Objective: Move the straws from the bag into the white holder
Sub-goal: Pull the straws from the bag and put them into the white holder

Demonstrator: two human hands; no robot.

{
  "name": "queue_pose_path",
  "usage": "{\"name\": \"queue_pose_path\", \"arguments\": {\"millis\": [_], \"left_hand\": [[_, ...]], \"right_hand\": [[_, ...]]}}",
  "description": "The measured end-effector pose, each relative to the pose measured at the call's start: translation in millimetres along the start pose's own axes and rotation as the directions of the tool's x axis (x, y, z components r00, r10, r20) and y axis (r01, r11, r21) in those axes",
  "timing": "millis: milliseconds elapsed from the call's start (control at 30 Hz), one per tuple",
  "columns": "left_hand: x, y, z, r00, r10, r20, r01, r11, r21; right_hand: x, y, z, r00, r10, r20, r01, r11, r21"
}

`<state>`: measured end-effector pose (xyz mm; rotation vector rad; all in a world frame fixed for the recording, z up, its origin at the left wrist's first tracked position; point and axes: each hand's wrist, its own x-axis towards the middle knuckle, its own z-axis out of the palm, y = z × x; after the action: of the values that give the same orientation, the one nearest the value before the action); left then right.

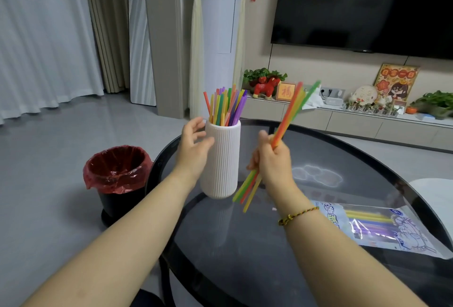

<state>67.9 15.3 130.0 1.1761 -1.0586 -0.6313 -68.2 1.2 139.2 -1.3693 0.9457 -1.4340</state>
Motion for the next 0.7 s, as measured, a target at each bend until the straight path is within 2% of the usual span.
{"name": "queue_pose_path", "arguments": {"millis": [133,333,433,600,700], "left_hand": [[8.5,-18.2,-7.2,0.981,-0.140,0.137,0.110,0.973,0.205],[27.0,-27.0,0.1,0.955,-0.156,0.254,0.078,0.954,0.291],[38.0,-28.8,7.7,0.951,-0.158,0.265,0.073,0.950,0.304],[48.6,-34.2,15.4,0.970,-0.057,0.235,-0.011,0.960,0.280],[48.0,-36.8,16.4,0.975,-0.043,0.219,-0.029,0.948,0.316]], "right_hand": [[23.8,-27.7,-0.7,0.986,-0.091,-0.139,0.107,0.988,0.112],[55.1,-66.5,14.3,0.976,-0.186,-0.113,0.207,0.955,0.211],[68.0,-80.1,25.7,0.966,-0.234,-0.108,0.253,0.943,0.214],[88.6,-86.8,42.2,0.960,-0.227,-0.161,0.262,0.935,0.239],[96.7,-80.3,47.4,0.952,-0.234,-0.197,0.271,0.945,0.183]]}}
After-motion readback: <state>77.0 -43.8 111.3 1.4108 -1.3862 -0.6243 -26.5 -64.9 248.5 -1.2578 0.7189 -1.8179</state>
